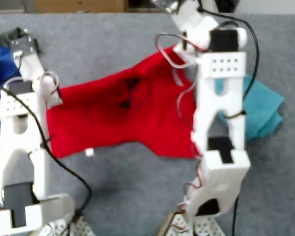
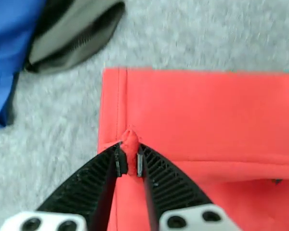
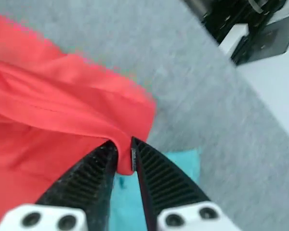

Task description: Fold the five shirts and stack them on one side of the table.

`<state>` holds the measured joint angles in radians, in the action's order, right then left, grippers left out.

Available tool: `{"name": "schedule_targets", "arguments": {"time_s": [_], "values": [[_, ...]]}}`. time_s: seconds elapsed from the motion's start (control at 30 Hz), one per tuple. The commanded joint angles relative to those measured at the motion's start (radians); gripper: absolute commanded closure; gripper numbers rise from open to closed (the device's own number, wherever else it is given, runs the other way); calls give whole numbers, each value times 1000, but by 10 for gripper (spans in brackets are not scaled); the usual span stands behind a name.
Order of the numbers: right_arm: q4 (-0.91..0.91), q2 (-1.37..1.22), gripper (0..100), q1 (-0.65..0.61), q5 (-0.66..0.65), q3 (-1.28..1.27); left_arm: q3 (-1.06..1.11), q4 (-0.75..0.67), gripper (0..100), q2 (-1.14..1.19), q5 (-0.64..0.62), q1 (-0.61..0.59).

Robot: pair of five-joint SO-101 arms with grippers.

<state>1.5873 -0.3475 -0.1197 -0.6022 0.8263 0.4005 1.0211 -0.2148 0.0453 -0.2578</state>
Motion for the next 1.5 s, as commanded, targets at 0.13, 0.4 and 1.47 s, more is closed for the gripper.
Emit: {"name": "schedule_targets", "arguments": {"time_s": [0.13,0.4,1.47], "values": [[94,177,994,18,-49,-120,91,5,981,-105,11,9],[-32,532,994,18,-57,-668,189,6,981,-170,11,9],[-410,1175,988,97,-98,-1839,562,-115,978,-325,58,12]]}}
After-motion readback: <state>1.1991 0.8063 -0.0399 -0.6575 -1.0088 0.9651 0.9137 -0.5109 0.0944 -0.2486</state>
